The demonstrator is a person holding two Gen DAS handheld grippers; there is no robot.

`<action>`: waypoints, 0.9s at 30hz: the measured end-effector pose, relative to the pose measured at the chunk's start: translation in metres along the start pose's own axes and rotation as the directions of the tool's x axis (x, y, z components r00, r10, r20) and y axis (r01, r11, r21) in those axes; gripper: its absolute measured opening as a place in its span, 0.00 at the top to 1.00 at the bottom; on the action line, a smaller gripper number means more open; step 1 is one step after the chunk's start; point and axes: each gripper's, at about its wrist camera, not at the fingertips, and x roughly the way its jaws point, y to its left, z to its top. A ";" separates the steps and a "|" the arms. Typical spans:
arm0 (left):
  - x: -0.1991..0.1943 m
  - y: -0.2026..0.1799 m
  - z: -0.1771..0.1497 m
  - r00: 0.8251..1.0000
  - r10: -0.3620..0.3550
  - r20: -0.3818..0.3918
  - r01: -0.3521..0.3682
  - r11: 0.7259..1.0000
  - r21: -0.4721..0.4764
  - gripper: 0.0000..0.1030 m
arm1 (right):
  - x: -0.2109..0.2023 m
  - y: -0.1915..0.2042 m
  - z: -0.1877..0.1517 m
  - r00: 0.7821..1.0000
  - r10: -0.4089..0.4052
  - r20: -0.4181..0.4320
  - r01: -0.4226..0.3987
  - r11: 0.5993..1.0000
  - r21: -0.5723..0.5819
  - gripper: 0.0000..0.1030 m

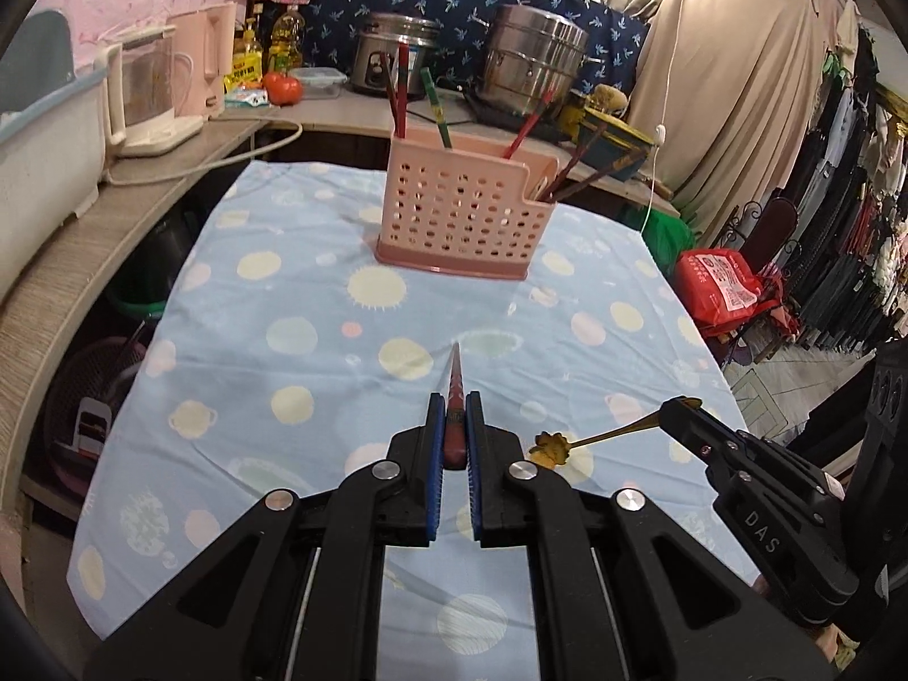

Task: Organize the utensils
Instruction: 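Lift the dark red chopstick with the left tool while the right tool carries the spoon to the holder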

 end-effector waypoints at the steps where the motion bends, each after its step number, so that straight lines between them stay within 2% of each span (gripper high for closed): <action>1: -0.002 0.000 0.003 1.000 0.002 0.008 -0.002 1.000 0.003 0.93 | -0.002 0.000 0.004 1.000 -0.002 0.007 0.002 1.000 -0.002 0.98; 17: -0.031 -0.028 0.065 0.991 0.015 0.130 -0.025 0.996 0.080 0.93 | -0.019 0.005 0.063 0.994 -0.008 0.107 0.012 0.999 -0.042 0.98; 27: -0.046 -0.033 0.104 0.979 0.007 0.206 -0.027 0.995 0.096 0.93 | -0.017 0.011 0.091 0.990 0.000 0.139 0.009 0.998 -0.069 0.98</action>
